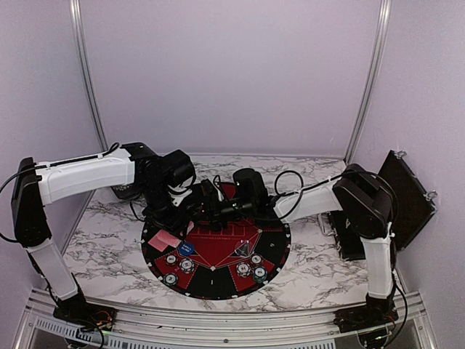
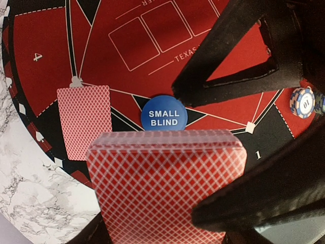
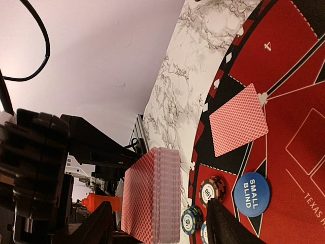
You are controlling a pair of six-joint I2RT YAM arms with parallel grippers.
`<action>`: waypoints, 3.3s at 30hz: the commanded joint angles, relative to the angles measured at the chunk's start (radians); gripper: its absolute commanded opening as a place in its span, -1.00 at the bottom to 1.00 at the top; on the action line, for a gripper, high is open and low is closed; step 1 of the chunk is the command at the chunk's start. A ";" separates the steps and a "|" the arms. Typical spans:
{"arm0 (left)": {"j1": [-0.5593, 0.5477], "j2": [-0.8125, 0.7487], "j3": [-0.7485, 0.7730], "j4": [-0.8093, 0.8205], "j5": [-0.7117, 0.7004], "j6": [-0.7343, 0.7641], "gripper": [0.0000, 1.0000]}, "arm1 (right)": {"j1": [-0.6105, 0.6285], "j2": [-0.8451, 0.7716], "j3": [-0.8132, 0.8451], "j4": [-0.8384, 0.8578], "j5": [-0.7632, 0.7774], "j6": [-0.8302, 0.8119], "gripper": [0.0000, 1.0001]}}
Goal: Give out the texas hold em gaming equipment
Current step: Pick up the poker card from the face-down deck piles.
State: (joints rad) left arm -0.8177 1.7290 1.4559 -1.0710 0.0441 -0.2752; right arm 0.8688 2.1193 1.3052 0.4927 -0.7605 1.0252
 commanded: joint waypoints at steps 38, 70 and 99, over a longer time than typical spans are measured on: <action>-0.006 -0.042 0.012 -0.012 -0.016 0.003 0.06 | 0.023 0.074 0.093 -0.049 -0.003 -0.035 -0.15; -0.006 -0.054 0.004 -0.012 -0.019 0.000 0.06 | -0.010 0.027 0.055 -0.060 0.023 -0.054 -0.18; -0.006 -0.051 -0.003 -0.012 -0.016 0.001 0.06 | -0.017 -0.009 0.039 -0.050 0.026 -0.054 -0.05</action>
State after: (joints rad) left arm -0.8185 1.7161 1.4555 -1.0710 0.0326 -0.2764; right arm 0.8635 2.1578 1.3556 0.4465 -0.7479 0.9855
